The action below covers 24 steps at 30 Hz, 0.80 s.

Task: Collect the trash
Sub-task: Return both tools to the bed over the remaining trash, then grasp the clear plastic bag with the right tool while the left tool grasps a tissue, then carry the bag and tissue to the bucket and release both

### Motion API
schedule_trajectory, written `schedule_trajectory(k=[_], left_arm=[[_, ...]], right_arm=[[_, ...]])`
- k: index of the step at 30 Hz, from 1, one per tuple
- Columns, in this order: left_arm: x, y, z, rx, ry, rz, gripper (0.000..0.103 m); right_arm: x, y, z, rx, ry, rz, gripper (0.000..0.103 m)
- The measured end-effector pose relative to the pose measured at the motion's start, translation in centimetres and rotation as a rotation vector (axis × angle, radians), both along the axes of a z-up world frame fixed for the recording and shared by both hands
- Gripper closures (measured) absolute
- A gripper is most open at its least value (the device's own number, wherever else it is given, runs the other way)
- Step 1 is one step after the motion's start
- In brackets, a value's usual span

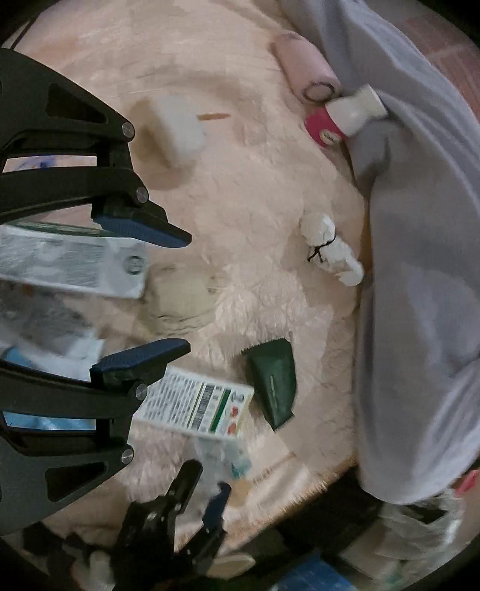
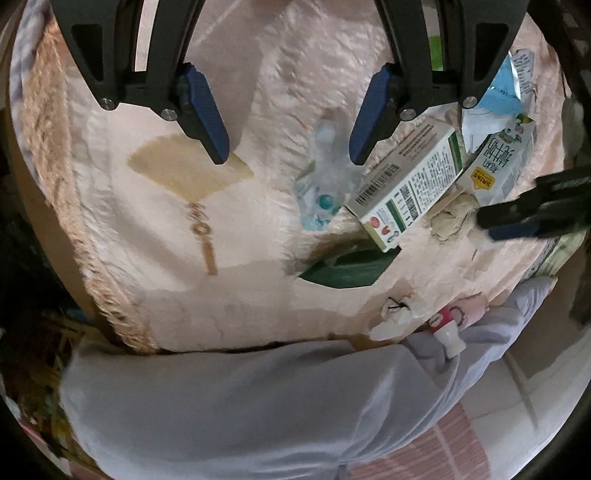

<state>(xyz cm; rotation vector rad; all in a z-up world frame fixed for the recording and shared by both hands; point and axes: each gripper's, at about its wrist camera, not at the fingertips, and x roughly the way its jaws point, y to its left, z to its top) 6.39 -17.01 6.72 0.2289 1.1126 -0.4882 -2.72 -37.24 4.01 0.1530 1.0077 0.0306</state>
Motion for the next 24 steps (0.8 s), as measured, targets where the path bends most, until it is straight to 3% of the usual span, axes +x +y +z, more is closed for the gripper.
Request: schedule_trajectory(k=[3,5,6,9,14,24], left_arm=[[1.2,-0.9,-1.3,0.039,0.026,-0.010,0.054],[1.8,-1.2,-2.0,0.002,0.052,-0.021,0.069],[2.0,-1.2,-2.3,-0.016,0.078,-0.027,0.087],[2.0,-0.7,-2.3,-0.083,0.103,-0.020,0.093],[0.7,0.4,-0.3,-0.161,0.073,0.003,0.096],[-6.1,-2.5,5.4,-0.188,-0.071,-0.043,0.096]], right_arm=[[0.6,0.5,-0.7,-0.001,0.010,0.029,0.075],[0.5,0.6,-0.6,0.001,-0.008,0.033,0.088],[0.4,0.5,-0.5,0.007,-0.015,0.036,0.092],[-0.8,0.3,0.6,0.027,-0.060,0.043,0.093],[-3.5,0.0,3.0,0.036,-0.106,0.061,0.093],[-8.8,-2.5,6.5,0.008,-0.132,0.008,0.093]])
